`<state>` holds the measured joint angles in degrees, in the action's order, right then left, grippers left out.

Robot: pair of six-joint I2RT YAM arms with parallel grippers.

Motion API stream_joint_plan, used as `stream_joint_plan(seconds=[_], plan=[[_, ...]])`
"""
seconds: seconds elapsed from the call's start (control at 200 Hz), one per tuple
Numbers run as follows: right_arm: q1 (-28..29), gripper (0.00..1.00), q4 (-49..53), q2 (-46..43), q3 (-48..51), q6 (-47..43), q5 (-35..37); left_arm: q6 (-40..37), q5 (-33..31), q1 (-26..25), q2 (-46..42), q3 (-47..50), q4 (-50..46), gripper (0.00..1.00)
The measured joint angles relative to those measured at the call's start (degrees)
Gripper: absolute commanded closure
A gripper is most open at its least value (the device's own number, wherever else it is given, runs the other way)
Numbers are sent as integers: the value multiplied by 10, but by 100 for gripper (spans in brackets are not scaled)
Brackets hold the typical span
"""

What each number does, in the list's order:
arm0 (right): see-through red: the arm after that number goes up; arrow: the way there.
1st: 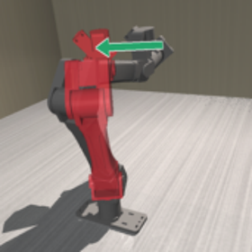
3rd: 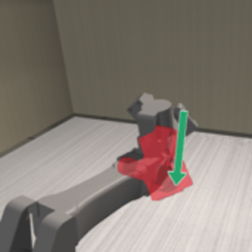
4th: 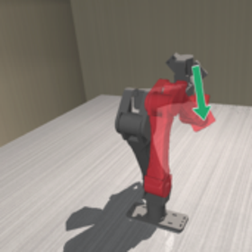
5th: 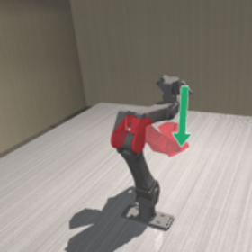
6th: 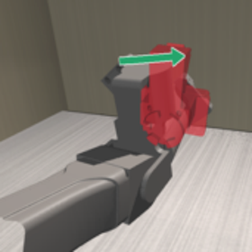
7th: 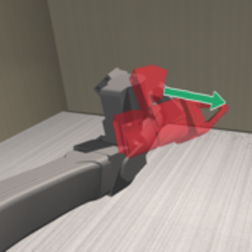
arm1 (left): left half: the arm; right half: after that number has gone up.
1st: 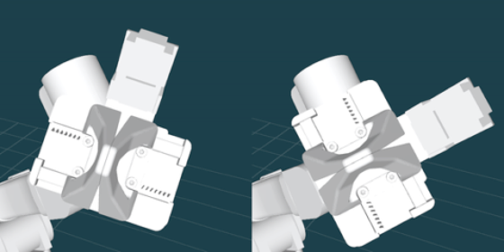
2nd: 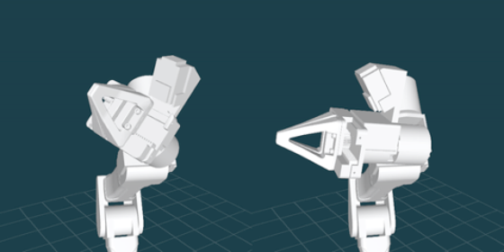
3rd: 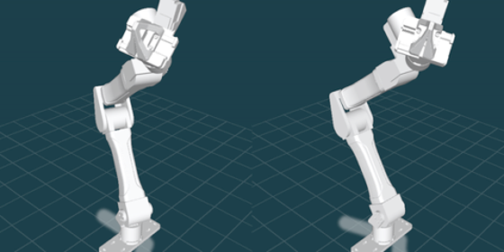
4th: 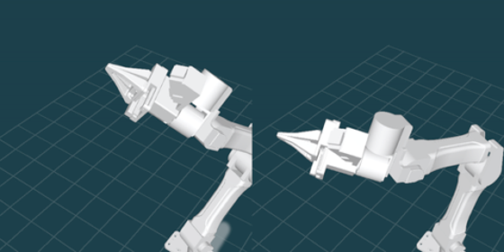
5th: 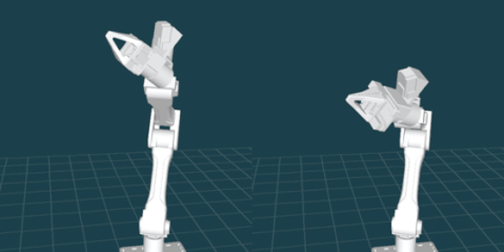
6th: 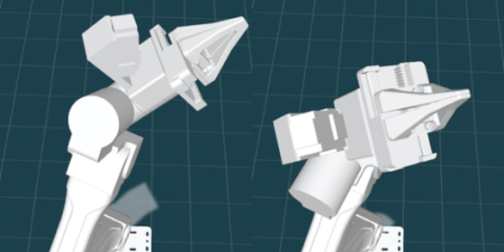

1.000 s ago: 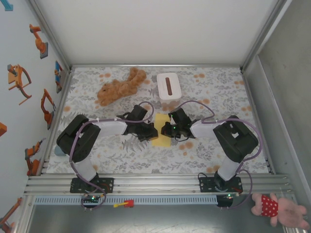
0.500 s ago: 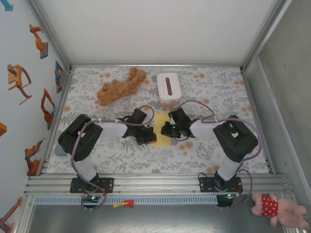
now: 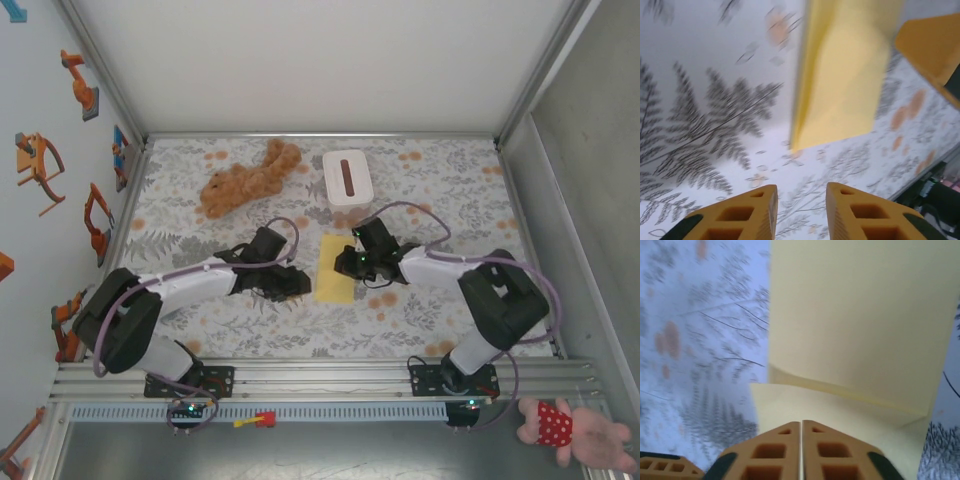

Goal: Fold a paper plane with a square sheet of paper (pick it up from the middle)
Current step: Fold the triangle a second time at the center of the table, then pick up the paper from the center of the table.

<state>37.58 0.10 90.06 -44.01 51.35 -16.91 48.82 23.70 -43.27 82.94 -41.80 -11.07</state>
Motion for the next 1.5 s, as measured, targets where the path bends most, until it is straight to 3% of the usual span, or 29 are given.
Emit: stream_joint_plan(seconds=[0.155,0.24,0.596,0.876,1.502], plan=[[0,59,6,-75,2,22,43,4,-12,14,-12,-30,25,52],[-1,57,9,-88,8,37,61,9,-10,21,3,-40,42,50],[-3,60,16,-92,66,94,102,46,25,21,136,-104,120,58],[-3,61,-28,-82,88,132,105,50,23,28,219,-153,125,59],[-3,70,-109,-29,102,168,75,61,27,30,245,-146,127,61]])
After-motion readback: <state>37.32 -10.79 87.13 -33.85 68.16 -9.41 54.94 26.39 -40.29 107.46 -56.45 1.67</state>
